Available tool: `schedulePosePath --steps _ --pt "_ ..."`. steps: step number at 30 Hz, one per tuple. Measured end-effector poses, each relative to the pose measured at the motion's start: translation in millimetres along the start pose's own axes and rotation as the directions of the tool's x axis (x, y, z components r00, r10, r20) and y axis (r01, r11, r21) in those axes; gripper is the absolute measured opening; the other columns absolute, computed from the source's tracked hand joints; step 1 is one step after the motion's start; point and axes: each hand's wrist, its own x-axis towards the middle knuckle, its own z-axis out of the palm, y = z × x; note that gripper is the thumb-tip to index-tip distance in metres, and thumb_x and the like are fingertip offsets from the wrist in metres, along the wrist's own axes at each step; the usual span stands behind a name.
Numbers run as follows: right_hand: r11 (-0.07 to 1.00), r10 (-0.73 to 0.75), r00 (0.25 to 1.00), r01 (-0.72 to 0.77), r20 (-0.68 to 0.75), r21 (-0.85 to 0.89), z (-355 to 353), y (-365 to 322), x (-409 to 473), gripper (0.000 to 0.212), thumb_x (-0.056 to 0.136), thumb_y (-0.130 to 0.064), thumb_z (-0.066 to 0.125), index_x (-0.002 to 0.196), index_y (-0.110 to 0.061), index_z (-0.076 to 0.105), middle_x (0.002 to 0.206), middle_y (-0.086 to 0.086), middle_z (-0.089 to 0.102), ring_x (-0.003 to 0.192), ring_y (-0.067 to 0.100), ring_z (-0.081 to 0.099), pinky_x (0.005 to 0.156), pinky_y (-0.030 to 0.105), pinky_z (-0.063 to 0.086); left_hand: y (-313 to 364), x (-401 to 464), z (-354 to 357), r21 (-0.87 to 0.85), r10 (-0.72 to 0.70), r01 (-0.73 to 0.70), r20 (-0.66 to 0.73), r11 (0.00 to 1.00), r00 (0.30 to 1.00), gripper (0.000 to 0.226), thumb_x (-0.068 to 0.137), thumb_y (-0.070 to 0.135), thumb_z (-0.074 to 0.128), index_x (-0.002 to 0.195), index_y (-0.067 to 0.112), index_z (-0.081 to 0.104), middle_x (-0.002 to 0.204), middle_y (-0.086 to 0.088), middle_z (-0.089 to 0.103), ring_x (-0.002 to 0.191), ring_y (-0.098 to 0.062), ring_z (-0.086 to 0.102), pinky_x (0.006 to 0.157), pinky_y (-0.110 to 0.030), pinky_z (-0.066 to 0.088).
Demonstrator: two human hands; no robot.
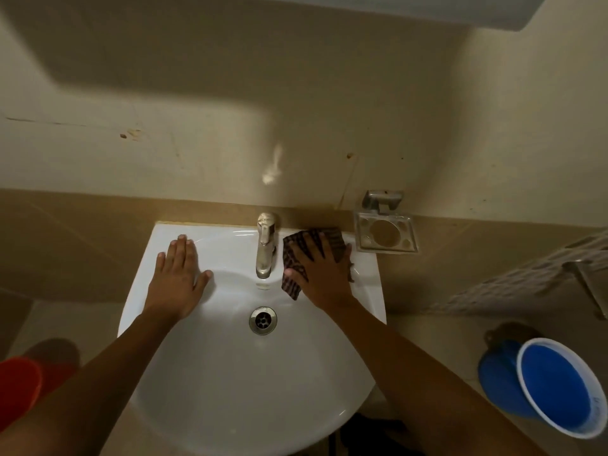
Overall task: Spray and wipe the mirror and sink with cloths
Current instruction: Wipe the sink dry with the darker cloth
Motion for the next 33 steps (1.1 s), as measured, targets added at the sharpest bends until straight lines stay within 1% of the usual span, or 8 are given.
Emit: schedulePosePath --steps 6,9,12,15,20,24,28,33 --pt "0.974 0.225 0.974 -0.225 -0.025 0.027 -4.3 38.7 -22.8 0.064 0.096 -0.064 0.014 0.150 -0.034 0.030 0.154 0.008 0.036 0.140 0.038 0.034 0.110 0.066 0.024 -2.5 0.1 0.9 -0.004 0.014 -0.014 -0.008 1.000 1.000 0.088 0.091 0.061 0.010 0.155 0.002 0.006 0.163 -0.016 -0.002 0.151 -0.030 -0.002 0.121 -0.044 0.001" --pt "0.935 0.347 0.937 -0.341 -0.047 0.094 -6.2 56.2 -47.4 0.066 0.095 -0.061 0.018 0.152 -0.029 0.027 0.156 0.012 0.031 0.141 0.040 0.029 0.113 0.060 0.022 -2.3 0.2 2.1 -0.012 0.014 -0.014 -0.016 1.000 1.000 0.086 0.092 0.060 0.013 0.154 0.001 0.007 0.163 -0.016 -0.001 0.151 -0.031 -0.001 0.121 -0.046 0.003" --pt "0.862 0.439 0.898 -0.417 -0.013 0.289 -5.4 66.8 -82.0 0.063 0.098 -0.055 0.029 0.154 -0.030 0.016 0.158 0.011 0.023 0.140 0.035 0.029 0.106 0.052 0.041 -1.8 0.1 2.5 -0.010 0.020 -0.020 -0.026 1.000 0.999 0.085 0.093 0.058 0.016 0.154 0.000 0.011 0.163 -0.018 0.003 0.151 -0.033 0.003 0.120 -0.047 0.004" --pt "0.825 0.482 0.875 -0.440 -0.037 0.354 -3.9 62.1 -100.7 0.062 0.099 -0.049 0.035 0.154 -0.030 0.014 0.159 0.010 0.020 0.141 0.033 0.029 0.101 0.050 0.044 0.4 -0.6 2.5 -0.002 0.014 -0.014 -0.029 1.000 0.999 0.084 0.093 0.056 0.017 0.153 -0.001 0.012 0.162 -0.020 0.005 0.151 -0.035 0.005 0.120 -0.047 0.004" --pt "0.858 0.483 0.875 -0.467 -0.027 0.214 -3.1 51.3 -67.1 0.081 0.089 -0.072 0.024 0.154 -0.025 0.015 0.157 0.016 0.021 0.141 0.041 0.024 0.110 0.058 0.030 -1.1 0.4 1.6 -0.004 0.010 -0.010 -0.011 1.000 1.000 0.084 0.093 0.057 0.017 0.154 0.000 0.009 0.163 -0.017 0.000 0.151 -0.032 0.000 0.120 -0.046 0.002" --pt "0.892 0.445 0.887 -0.427 -0.122 0.147 -2.8 32.1 -36.7 0.090 0.081 -0.080 0.027 0.150 -0.021 0.033 0.153 0.019 0.032 0.139 0.045 0.028 0.110 0.065 0.020 -5.7 0.8 0.0 -0.008 0.022 -0.022 0.007 1.000 1.000 0.085 0.092 0.058 0.014 0.155 0.002 0.004 0.163 -0.015 -0.004 0.151 -0.028 -0.004 0.121 -0.043 0.000" --pt "0.935 0.340 0.935 -0.323 -0.102 0.148 -2.0 9.5 -18.0 0.096 0.078 -0.085 0.026 0.153 -0.025 0.022 0.158 0.017 0.023 0.144 0.043 0.019 0.115 0.062 0.001 -5.9 0.3 -1.3 -0.001 0.026 -0.026 0.008 1.000 1.000 0.077 0.099 0.054 0.016 0.155 0.002 0.003 0.163 -0.015 -0.005 0.151 -0.027 -0.005 0.120 -0.040 -0.003" --pt "0.983 0.146 0.986 -0.135 -0.083 0.122 6.2 -26.6 -2.0 0.086 0.082 -0.077 0.028 0.152 -0.026 0.027 0.159 0.015 0.021 0.147 0.039 0.013 0.116 0.062 0.003 -6.0 -1.6 -4.7 -0.018 0.045 -0.045 0.003 0.999 0.999 0.072 0.102 0.044 0.029 0.155 0.002 0.004 0.163 -0.015 -0.004 0.151 -0.027 -0.005 0.120 -0.038 -0.004"
